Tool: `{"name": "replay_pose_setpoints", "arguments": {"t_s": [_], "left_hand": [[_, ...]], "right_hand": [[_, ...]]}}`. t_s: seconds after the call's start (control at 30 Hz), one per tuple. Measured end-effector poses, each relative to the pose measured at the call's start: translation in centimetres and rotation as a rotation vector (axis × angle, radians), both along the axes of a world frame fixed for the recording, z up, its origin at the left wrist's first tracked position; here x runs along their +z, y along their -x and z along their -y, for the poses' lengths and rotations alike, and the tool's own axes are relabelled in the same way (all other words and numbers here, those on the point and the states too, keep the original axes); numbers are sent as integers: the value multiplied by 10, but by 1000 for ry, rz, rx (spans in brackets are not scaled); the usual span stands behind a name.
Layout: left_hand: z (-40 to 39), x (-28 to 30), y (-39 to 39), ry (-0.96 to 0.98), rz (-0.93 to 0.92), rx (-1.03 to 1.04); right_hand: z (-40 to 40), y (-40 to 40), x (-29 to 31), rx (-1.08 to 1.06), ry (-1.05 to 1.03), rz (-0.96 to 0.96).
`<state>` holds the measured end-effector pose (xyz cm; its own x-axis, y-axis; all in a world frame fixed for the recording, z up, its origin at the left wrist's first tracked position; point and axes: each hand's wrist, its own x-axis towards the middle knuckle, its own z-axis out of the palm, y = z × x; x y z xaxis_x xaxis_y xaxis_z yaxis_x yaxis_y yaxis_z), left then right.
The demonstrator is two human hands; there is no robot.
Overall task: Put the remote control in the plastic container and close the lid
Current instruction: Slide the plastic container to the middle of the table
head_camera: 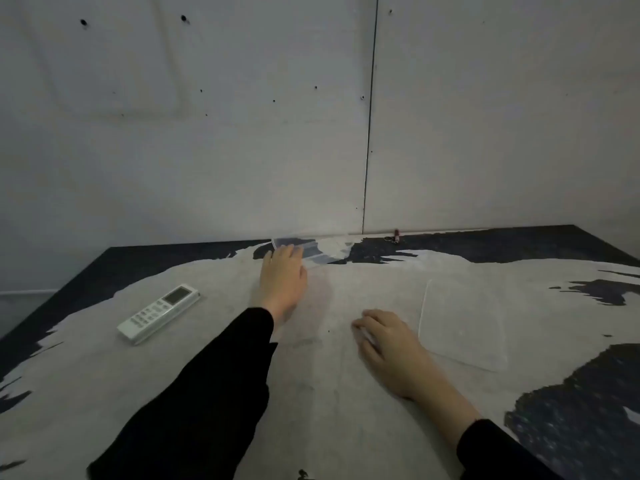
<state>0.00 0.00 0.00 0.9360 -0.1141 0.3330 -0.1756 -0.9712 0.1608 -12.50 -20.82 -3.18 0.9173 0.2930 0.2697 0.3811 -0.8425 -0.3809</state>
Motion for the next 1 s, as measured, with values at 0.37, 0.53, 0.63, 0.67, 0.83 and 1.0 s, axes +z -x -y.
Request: {"name": "replay_pose_setpoints", "arguments": {"t_s": [0.37, 0.53, 0.63, 0.67, 0.83, 1.0], "left_hand": [[-18, -7, 59, 185, 45, -78], [-36, -11, 142, 216, 60, -209], [-40, -12, 180, 226, 34, -268], [-40, -13, 187, 251, 24, -283], [-63, -12, 189, 381, 46, -229], [-134, -25, 154, 419, 157, 215]], "right_hand": [[5, -8, -7, 22, -175, 8], [8, -5, 3, -99, -593, -25], [9, -1, 3, 23, -475, -47], [10, 0, 1, 67, -402, -56], [11, 4, -4, 124, -300, -79], [11, 5, -3, 130, -277, -75]]}}
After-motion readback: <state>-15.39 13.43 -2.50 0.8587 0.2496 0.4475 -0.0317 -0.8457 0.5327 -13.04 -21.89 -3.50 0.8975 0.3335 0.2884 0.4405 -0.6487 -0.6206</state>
